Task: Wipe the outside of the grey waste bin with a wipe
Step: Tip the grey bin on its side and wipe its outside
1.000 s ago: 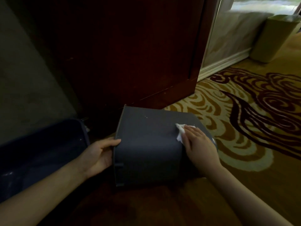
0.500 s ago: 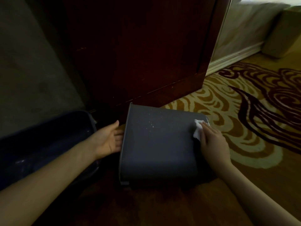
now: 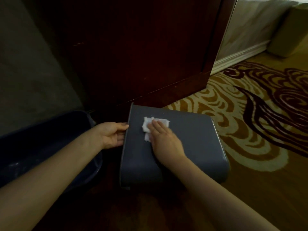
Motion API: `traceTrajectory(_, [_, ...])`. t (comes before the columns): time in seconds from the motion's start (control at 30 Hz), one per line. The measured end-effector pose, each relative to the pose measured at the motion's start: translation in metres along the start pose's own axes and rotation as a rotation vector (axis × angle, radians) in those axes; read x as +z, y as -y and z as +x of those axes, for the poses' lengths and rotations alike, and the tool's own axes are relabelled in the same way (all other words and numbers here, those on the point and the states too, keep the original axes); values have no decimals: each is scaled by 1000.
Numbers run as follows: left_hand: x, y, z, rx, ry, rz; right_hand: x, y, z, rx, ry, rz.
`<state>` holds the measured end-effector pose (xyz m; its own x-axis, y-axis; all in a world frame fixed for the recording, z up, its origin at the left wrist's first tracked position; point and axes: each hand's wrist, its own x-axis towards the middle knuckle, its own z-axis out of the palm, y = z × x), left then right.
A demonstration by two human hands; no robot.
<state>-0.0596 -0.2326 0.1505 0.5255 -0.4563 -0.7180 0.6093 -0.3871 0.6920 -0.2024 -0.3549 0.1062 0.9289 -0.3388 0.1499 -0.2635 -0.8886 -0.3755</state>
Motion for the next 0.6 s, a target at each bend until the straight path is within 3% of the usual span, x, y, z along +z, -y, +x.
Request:
traceTrajectory(0.33, [-5, 1, 3, 27, 44, -40, -47, -121, -47, 487, -180, -68])
traceTrajectory(0.6, [11, -22, 9, 106, -41, -148, -56, -66, -3, 410, -384, 123])
